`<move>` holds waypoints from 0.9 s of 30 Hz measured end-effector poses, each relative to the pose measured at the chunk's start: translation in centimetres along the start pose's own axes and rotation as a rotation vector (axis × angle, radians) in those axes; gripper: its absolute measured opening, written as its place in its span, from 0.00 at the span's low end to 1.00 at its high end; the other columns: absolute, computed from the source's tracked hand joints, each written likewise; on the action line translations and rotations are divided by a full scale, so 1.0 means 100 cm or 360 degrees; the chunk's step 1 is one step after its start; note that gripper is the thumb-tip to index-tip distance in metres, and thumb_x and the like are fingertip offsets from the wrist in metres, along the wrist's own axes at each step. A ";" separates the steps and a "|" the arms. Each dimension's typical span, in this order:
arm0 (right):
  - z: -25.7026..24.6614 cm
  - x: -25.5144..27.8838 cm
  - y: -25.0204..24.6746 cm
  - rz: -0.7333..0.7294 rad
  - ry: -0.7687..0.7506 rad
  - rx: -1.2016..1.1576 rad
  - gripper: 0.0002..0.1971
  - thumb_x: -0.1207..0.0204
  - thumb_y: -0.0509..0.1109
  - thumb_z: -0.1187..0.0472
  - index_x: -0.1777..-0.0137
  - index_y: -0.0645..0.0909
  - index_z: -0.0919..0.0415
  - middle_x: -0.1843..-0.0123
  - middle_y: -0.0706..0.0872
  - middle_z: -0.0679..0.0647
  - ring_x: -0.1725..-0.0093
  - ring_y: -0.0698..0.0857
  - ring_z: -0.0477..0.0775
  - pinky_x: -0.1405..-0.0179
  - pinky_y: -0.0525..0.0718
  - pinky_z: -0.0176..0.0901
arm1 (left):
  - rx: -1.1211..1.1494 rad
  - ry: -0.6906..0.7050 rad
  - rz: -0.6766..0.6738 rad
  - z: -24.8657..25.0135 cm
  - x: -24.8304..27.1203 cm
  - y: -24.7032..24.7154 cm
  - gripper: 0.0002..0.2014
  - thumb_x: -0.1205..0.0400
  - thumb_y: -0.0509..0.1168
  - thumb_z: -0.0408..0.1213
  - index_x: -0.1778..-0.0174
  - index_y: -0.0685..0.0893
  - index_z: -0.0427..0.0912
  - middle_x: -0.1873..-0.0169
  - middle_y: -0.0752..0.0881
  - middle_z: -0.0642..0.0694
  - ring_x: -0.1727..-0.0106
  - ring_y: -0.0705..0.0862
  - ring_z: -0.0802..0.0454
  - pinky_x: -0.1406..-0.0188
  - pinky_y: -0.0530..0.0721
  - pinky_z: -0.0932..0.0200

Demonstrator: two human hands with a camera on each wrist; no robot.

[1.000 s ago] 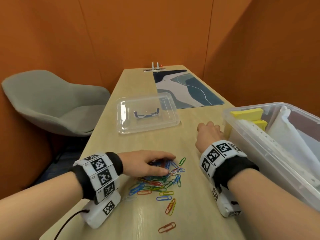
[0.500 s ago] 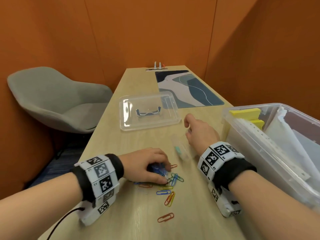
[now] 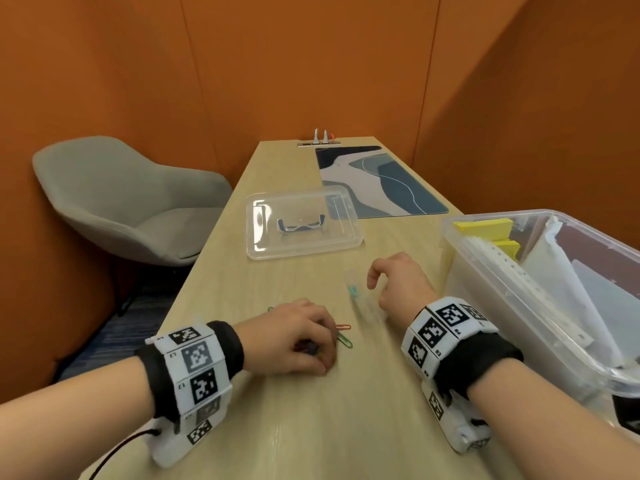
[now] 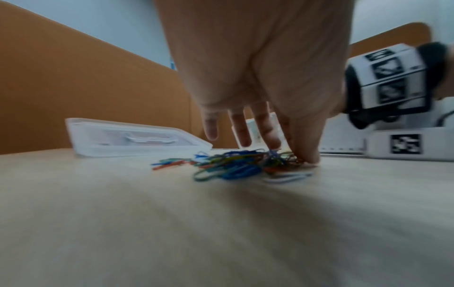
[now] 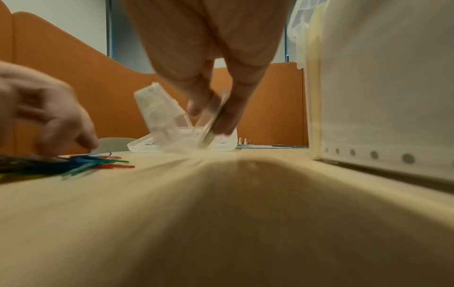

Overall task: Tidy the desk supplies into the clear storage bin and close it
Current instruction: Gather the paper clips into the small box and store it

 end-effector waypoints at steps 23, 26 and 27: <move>0.006 0.009 -0.002 -0.0025 0.0270 0.0078 0.24 0.16 0.55 0.50 0.28 0.67 0.68 0.28 0.65 0.62 0.38 0.79 0.64 0.43 0.77 0.49 | 0.0297 -0.0641 -0.0182 -0.043 0.004 -0.005 0.12 0.20 0.66 0.42 0.40 0.83 0.55 0.40 0.80 0.51 0.39 0.80 0.53 0.32 0.76 0.55; 0.003 0.010 -0.004 0.0021 0.0198 -0.0090 0.34 0.21 0.61 0.42 0.24 0.63 0.66 0.25 0.63 0.58 0.34 0.78 0.61 0.37 0.75 0.48 | 0.0609 -0.0795 -0.0088 -0.053 0.003 -0.018 0.07 0.20 0.66 0.40 0.48 0.85 0.53 0.44 0.86 0.48 0.42 0.84 0.49 0.36 0.82 0.50; 0.000 0.009 -0.005 0.0032 0.0151 -0.0118 0.35 0.23 0.65 0.43 0.23 0.63 0.64 0.25 0.63 0.57 0.33 0.77 0.60 0.36 0.75 0.47 | 0.0734 -0.0822 -0.0009 -0.054 0.002 -0.027 0.05 0.20 0.67 0.39 0.51 0.84 0.54 0.47 0.87 0.48 0.43 0.85 0.48 0.38 0.83 0.51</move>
Point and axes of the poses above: each hand's wrist, its own x-axis away from the middle knuckle, its own y-axis out of the palm, z = x × y, the point moved 8 cm from there along -x, towards the middle knuckle
